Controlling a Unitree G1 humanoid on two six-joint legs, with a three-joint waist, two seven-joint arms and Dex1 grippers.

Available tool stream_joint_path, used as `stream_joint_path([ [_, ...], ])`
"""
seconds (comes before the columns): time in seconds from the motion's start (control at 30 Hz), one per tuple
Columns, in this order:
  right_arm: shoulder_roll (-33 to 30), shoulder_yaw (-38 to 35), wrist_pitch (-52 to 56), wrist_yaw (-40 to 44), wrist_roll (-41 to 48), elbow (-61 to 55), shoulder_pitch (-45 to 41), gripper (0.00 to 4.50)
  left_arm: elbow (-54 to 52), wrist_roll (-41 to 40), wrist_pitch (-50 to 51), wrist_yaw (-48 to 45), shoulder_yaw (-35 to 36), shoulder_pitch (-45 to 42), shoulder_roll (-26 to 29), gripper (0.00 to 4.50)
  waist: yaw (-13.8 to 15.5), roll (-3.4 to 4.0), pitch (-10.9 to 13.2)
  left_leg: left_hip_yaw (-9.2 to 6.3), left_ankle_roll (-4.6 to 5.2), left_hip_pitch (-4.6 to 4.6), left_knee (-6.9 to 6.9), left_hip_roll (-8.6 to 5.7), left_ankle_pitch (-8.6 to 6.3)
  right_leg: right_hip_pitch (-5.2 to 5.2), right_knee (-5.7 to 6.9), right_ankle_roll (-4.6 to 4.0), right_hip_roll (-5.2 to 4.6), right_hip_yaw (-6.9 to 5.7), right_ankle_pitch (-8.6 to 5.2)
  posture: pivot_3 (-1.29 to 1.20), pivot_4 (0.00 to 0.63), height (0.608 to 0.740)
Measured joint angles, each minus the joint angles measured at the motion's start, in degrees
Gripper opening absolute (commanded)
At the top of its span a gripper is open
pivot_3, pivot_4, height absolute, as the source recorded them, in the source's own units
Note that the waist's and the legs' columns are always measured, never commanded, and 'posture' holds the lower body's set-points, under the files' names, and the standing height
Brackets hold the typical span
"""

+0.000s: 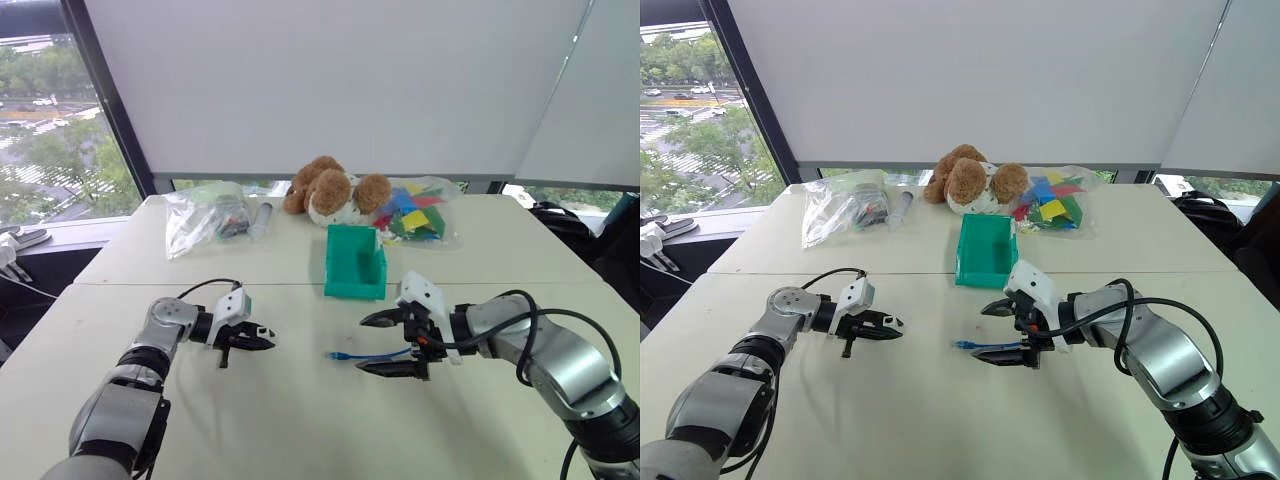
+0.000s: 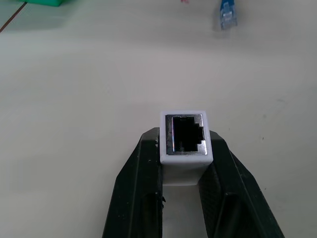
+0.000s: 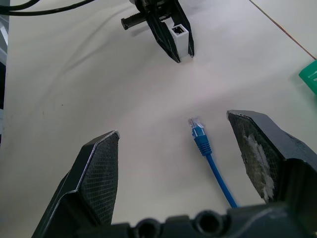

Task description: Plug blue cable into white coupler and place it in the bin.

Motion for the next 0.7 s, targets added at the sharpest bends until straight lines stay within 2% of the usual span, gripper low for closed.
stream_joint_path([
  [0.07, 0.0, 0.0, -0.3, 0.0, 0.0, 0.0, 0.0, 3.82, -0.1, 0.4, -0.5, 0.7, -0.2, 0.0, 0.0, 1.49, 0.0, 0.0, 0.0, 0.0, 0.0, 0.04, 0.0, 0.0, 0.0, 0.03, 0.02, 0.0, 0.0, 0.0, 0.0, 0.0, 0.15, 0.74],
  [0.13, 0.0, 0.1, -0.4, 0.0, 0.0, 0.0, 0.0, 3.82, -0.1, 0.9, -1.0, 2.4, -0.4, 0.0, 0.2, 2.31, 0.0, -0.02, 0.0, -0.01, 0.0, 0.05, 0.02, 0.01, 0.0, 0.03, 0.06, 0.0, 0.0, 0.0, 0.0, 0.0, 0.15, 0.74],
  [0.23, 0.0, 0.3, -0.9, -0.1, -0.2, 0.1, 0.1, 3.82, -0.4, 1.2, -1.9, 4.0, -0.5, 0.0, 1.1, 3.92, -0.2, -0.02, 0.0, 0.0, 0.0, 0.06, 0.02, 0.02, 0.0, 0.02, 0.07, 0.0, 0.01, 0.0, 0.0, 0.0, 0.15, 0.74],
  [0.27, 0.0, 0.4, -1.2, -0.1, -0.4, 0.3, 0.1, 3.82, -0.4, 1.2, -2.0, 4.0, -0.5, 0.0, 1.5, 4.33, -0.3, -0.02, 0.0, 0.0, 0.0, 0.06, 0.01, 0.03, 0.0, 0.01, 0.07, 0.0, 0.03, 0.0, 0.0, 0.0, 0.15, 0.74],
  [0.7, 0.5, 3.8, -8.2, 1.8, -4.6, 12.7, 1.2, 3.82, -4.0, -0.2, 0.3, -1.6, 0.7, 2.8, 7.8, 4.33, -0.3, -0.02, 0.0, 0.05, 0.0, 0.09, 0.01, 0.07, 0.0, -0.11, 0.33, -0.01, 0.07, 0.0, -0.01, 0.0, 0.15, 0.74],
])
